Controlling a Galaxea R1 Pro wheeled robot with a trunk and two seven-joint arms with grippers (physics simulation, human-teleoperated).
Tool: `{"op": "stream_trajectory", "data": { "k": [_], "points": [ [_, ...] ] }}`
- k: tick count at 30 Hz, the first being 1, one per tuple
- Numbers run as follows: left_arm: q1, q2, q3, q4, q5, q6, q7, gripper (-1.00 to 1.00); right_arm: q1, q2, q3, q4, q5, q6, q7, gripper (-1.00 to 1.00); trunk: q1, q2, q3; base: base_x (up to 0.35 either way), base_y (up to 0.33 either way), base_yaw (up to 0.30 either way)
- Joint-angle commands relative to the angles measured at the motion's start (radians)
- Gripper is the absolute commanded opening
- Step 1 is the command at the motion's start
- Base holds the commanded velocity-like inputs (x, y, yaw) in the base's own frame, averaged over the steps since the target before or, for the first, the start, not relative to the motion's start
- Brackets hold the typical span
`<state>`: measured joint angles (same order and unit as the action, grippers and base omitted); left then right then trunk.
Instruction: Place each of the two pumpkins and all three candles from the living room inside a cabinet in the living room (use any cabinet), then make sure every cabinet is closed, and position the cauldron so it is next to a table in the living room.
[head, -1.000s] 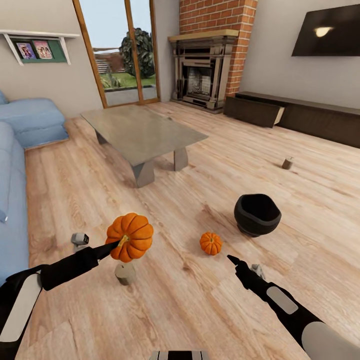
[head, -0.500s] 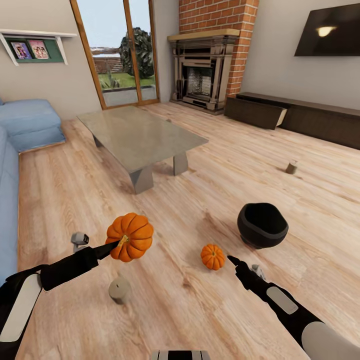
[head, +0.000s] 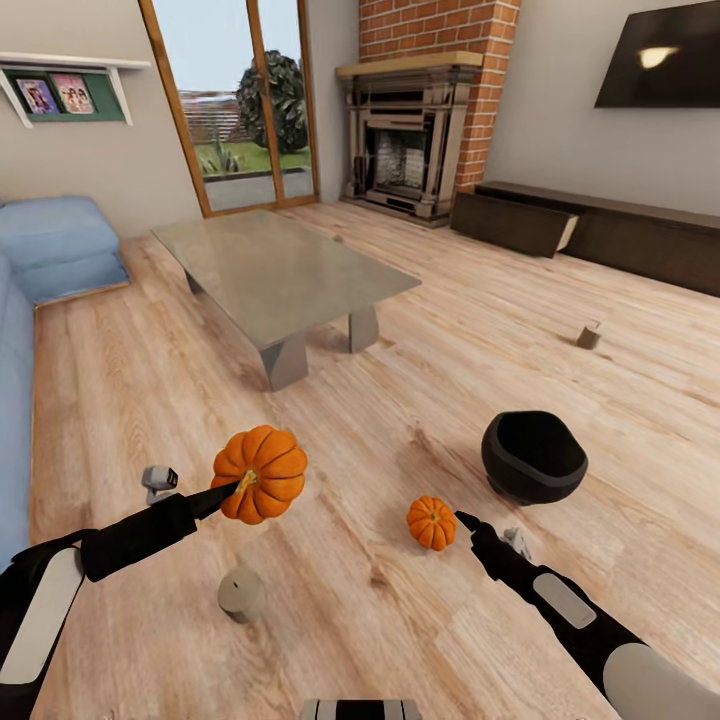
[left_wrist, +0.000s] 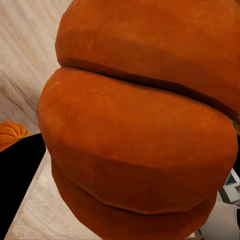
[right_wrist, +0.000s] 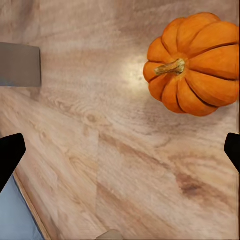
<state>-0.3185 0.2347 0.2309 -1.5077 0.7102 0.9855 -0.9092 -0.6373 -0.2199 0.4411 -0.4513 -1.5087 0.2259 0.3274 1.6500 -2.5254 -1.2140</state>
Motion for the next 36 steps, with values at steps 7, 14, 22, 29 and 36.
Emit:
{"op": "stream_trajectory", "data": {
  "k": [7,14,22,29,36],
  "points": [
    [-0.001,0.000,0.001,0.000,0.003,0.005,-0.003,-1.00,-0.001,-0.001,0.005,0.000,-0.008,0.001,0.000,1.00,0.003,-0.002,-0.028,0.000,0.000,0.000],
    [-0.001,0.000,0.001,0.000,0.003,0.005,-0.003,-1.00,-0.001,-0.003,0.005,0.000,-0.007,-0.003,0.006,1.00,0.005,-0.003,-0.047,0.000,0.000,0.000],
    [-0.001,-0.002,0.001,0.000,0.003,0.005,-0.004,-1.00,-0.001,-0.009,0.005,0.000,-0.007,-0.007,0.016,1.00,0.006,-0.003,-0.051,0.000,0.000,0.000],
    [-0.001,-0.003,0.001,0.000,0.003,0.005,-0.004,-1.00,-0.002,-0.009,0.005,0.000,-0.007,-0.010,0.014,1.00,0.009,-0.005,-0.078,0.000,0.000,0.000],
    [-0.001,-0.004,0.000,0.000,0.003,0.005,-0.004,-1.00,-0.002,-0.009,0.005,0.000,-0.007,-0.036,0.016,1.00,0.010,-0.006,-0.086,0.000,0.000,0.000]
  ]
}}
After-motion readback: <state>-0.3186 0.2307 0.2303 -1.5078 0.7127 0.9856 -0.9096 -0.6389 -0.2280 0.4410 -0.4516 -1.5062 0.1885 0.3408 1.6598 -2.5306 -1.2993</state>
